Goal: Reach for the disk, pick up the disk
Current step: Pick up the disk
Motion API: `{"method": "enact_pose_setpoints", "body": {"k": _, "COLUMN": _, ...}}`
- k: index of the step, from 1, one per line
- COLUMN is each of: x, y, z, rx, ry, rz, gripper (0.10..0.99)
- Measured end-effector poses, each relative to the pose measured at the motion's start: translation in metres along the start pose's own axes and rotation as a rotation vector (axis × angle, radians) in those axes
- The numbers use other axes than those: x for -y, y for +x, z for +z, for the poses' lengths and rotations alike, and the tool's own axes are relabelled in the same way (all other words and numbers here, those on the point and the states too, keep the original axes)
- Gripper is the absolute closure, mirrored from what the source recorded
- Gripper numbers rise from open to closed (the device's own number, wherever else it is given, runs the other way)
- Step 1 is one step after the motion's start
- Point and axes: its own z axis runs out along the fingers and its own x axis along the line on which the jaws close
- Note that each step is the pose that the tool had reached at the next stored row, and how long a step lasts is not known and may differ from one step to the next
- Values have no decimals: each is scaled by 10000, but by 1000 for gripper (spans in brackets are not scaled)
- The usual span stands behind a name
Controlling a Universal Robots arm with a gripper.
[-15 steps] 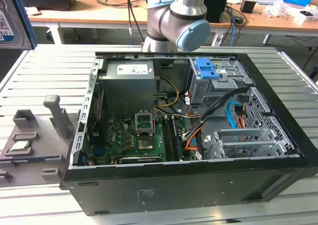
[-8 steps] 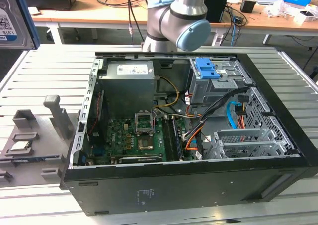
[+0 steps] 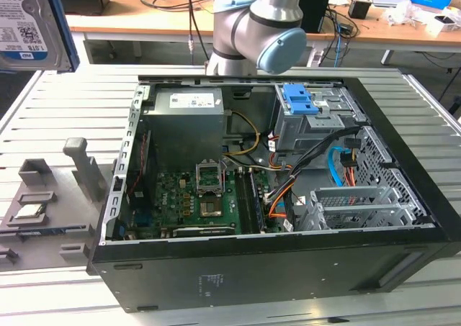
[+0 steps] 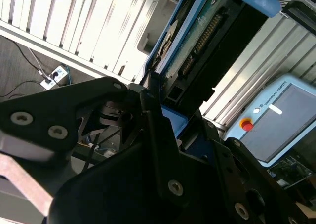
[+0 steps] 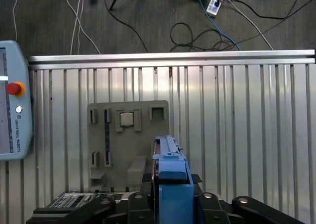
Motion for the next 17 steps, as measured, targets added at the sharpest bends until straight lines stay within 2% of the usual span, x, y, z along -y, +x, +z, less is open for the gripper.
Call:
{"method": "enact_pose_setpoints", "body": {"k": 14, "x": 461, "y": -11, "z": -17, "rx": 1, "ry": 1, "rz": 0, "gripper": 718}}
{"method": "enact_pose_setpoints", "body": {"k": 17, "x": 588, "y": -14, "z": -23, "rx": 0, "ry": 0, "rz": 0, "gripper": 718}}
